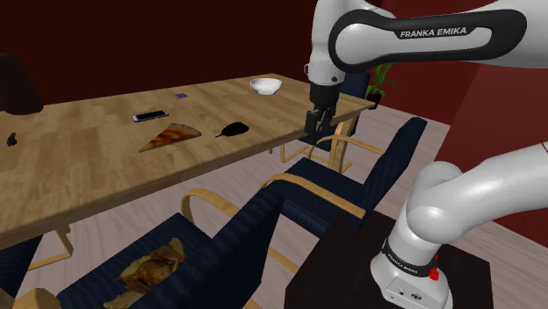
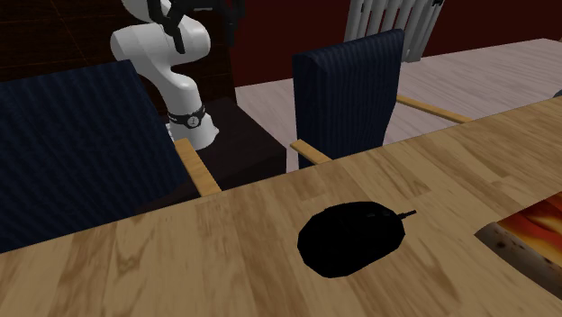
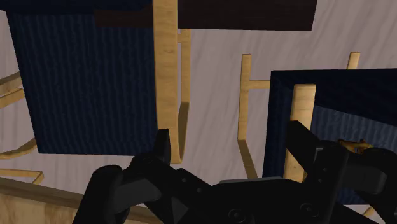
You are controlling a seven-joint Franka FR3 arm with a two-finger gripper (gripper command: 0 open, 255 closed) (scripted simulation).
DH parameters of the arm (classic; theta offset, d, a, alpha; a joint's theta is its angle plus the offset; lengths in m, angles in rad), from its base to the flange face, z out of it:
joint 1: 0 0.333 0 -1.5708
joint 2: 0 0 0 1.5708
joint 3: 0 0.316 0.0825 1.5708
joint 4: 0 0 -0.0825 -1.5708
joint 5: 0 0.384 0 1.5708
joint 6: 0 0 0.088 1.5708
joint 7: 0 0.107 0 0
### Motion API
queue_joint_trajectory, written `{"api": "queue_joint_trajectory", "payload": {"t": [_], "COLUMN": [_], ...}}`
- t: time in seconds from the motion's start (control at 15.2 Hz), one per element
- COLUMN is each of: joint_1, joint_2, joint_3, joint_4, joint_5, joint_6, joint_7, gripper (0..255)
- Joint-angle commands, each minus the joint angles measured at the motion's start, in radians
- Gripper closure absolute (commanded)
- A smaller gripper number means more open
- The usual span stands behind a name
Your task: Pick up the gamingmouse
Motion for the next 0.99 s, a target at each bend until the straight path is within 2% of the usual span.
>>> {"api": "queue_joint_trajectory", "payload": {"t": [0.0,0.46,0.92], "joint_1": [0.000,0.029,0.064], "joint_2": [0.000,0.257,0.528], "joint_3": [0.000,-0.102,-0.163], "joint_4": [0.000,0.143,0.356], "joint_5": [0.000,-0.072,-0.082], "joint_6": [0.000,0.125,0.199], "joint_7": [0.000,-0.285,-0.557], "gripper": [0,0,0]}}
